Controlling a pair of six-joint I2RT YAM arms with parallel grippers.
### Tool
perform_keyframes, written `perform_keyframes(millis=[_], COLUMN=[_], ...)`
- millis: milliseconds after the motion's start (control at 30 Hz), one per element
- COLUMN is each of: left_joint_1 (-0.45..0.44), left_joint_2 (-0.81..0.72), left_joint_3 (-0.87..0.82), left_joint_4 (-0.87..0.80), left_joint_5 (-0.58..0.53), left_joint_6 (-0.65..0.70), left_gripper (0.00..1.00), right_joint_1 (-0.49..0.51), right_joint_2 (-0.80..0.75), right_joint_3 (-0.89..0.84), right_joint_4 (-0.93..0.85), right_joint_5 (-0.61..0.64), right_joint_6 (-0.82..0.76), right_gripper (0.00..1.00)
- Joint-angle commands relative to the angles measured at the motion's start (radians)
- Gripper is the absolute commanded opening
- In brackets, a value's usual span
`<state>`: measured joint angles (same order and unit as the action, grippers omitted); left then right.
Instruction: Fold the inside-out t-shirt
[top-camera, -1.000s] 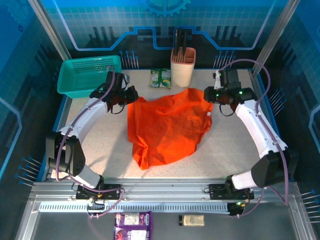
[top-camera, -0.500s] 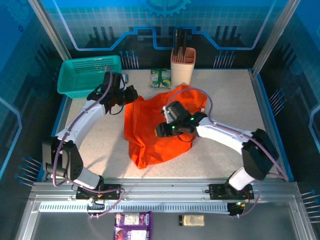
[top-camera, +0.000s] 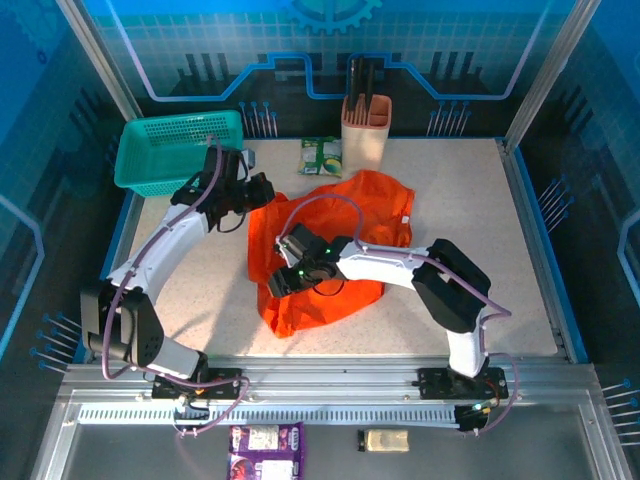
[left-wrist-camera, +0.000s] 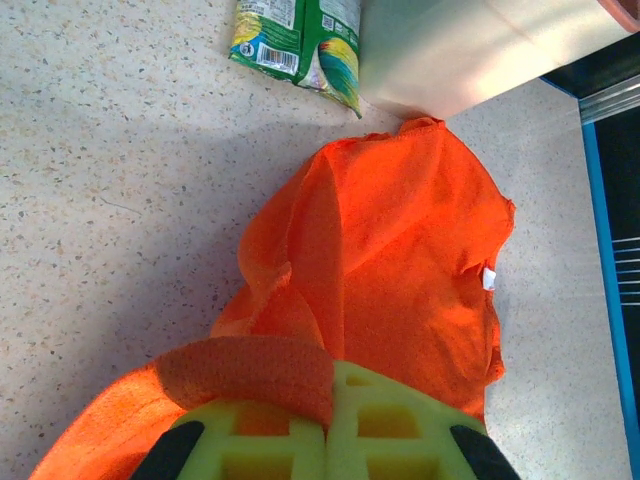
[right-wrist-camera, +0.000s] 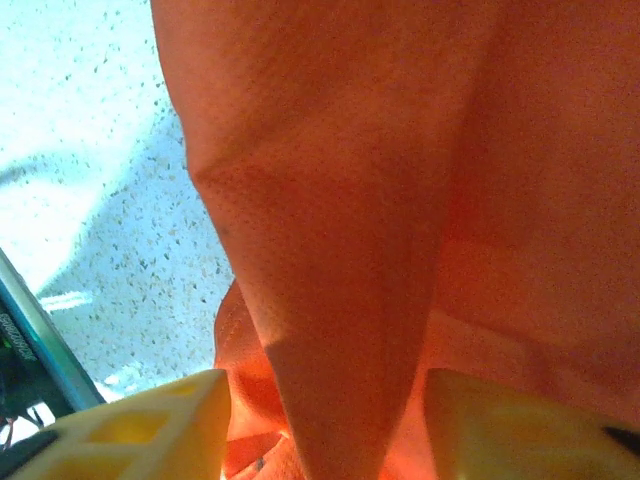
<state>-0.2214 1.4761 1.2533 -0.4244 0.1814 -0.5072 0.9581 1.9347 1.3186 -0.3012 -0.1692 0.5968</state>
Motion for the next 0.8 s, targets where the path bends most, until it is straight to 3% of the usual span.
perform_keyframes(millis=[0, 67, 133, 267, 467, 567, 667, 767], left_joint_1=[0.007, 0.007, 0.010, 0.033, 0.063, 0.073, 0.084, 0.085], left_joint_2=[-0.035, -0.037, -0.037, -0.034, -0.060, -0.113, -0.200, -0.291], left_joint_3=[-0.010, -0.010, -0.012, -0.037, -0.115, -0.170, -0.237, -0.310], left_joint_4=[0.000, -0.011, -0.023, -0.030, -0.003, 0.007, 0.001, -0.035], left_joint_5=[0.007, -0.010, -0.030, -0.036, -0.005, 0.031, 0.083, 0.151], left_joint_6=[-0.010, 0.001, 0.014, 0.023, 0.027, 0.042, 0.049, 0.035], left_gripper=[0.00, 0.00, 0.00, 0.00, 0.04, 0.18, 0.34, 0.41], right_joint_1=[0.014, 0.013, 0.004, -0.058, -0.179, -0.212, -0.220, -0.223], right_joint_2=[0.012, -0.040, -0.112, -0.244, -0.353, -0.367, -0.357, -0.339], right_joint_3=[0.028, -0.006, -0.028, -0.016, 0.045, 0.079, 0.134, 0.184], right_joint_4=[-0.008, -0.002, -0.015, -0.163, -0.307, -0.305, -0.339, -0.372], right_joint_5=[0.014, 0.072, 0.115, 0.130, -0.033, -0.136, -0.158, -0.159], right_joint_6=[0.015, 0.024, 0.018, -0.036, -0.114, -0.112, -0.124, -0.135], right_gripper=[0.31, 0.10, 0.00, 0.00, 0.00, 0.00, 0.00, 0.00])
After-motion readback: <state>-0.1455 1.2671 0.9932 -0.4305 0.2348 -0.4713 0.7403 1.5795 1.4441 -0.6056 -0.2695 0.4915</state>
